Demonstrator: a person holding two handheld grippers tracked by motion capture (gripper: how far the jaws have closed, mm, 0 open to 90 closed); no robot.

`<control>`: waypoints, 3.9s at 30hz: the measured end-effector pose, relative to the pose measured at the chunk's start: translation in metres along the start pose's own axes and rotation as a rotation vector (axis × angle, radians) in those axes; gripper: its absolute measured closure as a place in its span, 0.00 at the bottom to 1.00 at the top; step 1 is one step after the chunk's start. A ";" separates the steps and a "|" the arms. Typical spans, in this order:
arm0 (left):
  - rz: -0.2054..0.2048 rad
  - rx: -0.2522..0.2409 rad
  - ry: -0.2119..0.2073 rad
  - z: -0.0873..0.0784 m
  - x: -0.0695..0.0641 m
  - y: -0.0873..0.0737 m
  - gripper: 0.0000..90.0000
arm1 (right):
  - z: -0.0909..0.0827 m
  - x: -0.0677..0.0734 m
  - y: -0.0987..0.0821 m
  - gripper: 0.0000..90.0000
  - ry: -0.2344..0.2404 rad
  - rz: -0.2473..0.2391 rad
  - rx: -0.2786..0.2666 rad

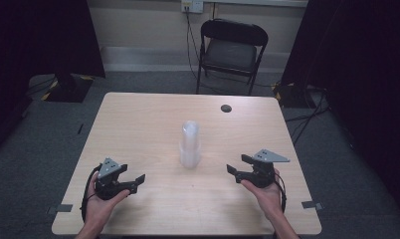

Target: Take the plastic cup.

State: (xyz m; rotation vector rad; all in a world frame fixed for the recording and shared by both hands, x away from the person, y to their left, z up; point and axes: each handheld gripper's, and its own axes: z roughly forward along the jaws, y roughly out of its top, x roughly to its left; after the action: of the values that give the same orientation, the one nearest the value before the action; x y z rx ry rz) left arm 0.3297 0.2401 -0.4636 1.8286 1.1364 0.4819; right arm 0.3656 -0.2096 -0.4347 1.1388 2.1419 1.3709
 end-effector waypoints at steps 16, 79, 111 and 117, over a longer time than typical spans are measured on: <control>0.022 0.005 0.004 0.000 -0.003 0.000 0.22 | 0.020 0.028 0.028 0.32 0.094 -0.052 -0.061; 0.069 0.001 -0.036 0.003 -0.012 0.000 0.21 | 0.131 0.054 0.075 0.34 0.179 -0.134 -0.092; 0.069 0.014 -0.038 0.004 -0.013 -0.001 0.21 | 0.121 0.053 0.092 0.36 0.190 -0.134 -0.145; 0.068 0.014 -0.039 0.004 -0.013 -0.001 0.21 | 0.114 0.053 0.101 0.36 0.202 -0.133 -0.176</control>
State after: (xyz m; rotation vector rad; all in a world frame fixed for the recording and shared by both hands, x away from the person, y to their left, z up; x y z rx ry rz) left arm 0.3260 0.2270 -0.4649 1.8855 1.0564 0.4760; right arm 0.4523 -0.0800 -0.3932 0.8069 2.1360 1.6342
